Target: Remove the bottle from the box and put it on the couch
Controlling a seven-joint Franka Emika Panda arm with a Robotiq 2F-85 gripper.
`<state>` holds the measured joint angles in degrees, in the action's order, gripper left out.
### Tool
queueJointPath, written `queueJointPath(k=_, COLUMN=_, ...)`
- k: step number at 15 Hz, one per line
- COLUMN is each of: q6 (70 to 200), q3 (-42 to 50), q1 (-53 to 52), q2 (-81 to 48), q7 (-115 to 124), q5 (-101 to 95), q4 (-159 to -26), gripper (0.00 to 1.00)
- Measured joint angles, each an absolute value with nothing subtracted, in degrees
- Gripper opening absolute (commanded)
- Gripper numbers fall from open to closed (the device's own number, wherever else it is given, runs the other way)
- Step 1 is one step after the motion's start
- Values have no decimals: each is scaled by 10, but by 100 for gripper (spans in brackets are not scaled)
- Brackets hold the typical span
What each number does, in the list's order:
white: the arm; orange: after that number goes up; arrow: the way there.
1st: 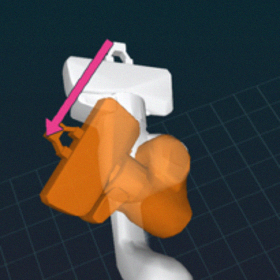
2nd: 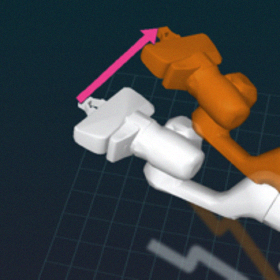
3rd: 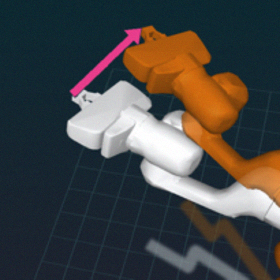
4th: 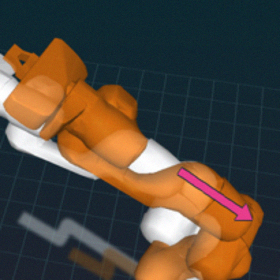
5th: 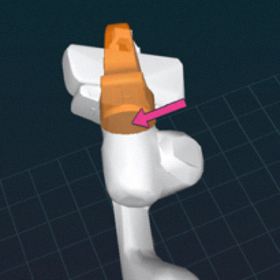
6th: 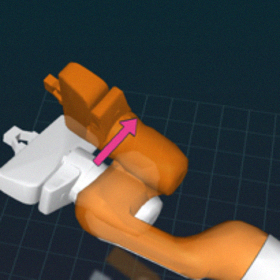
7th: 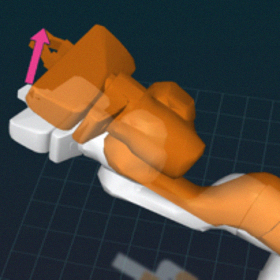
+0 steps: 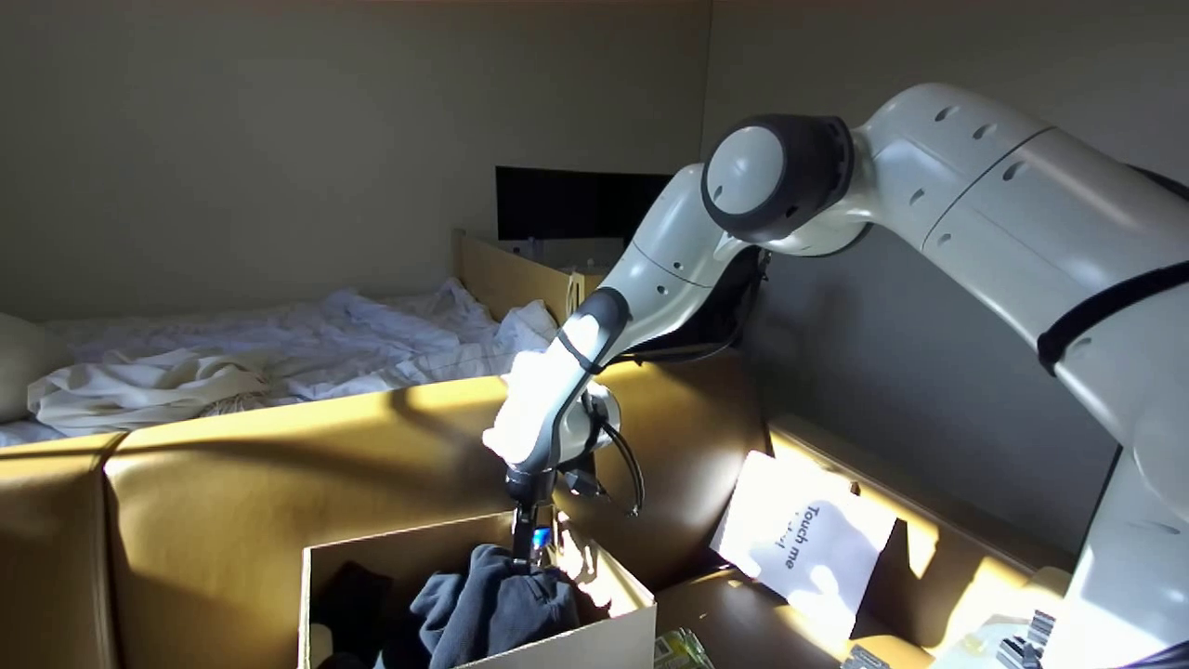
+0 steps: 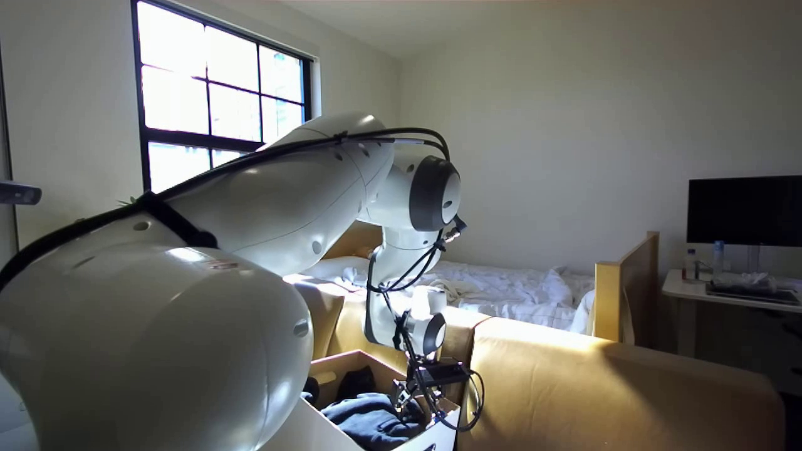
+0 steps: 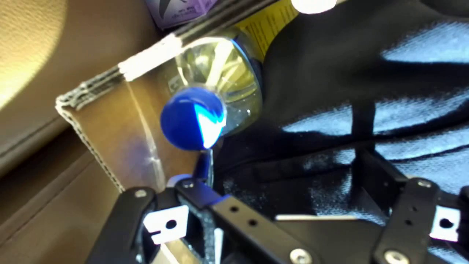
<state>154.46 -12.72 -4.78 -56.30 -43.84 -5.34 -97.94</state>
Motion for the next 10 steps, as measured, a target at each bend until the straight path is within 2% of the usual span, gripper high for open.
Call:
queueJointPath(k=8, q6=1545, q3=-97, q1=-48, q2=-565, q7=-438, q5=-92, q4=-968, gripper=100)
queueJointPath(k=9, q6=1545, q3=-99, q1=-46, q2=-567, q7=-438, q5=-92, q4=-968, gripper=75)
queueJointPath(k=10, q6=1545, q3=-104, q1=-42, q2=-568, q7=-438, q5=-92, q4=-968, gripper=74)
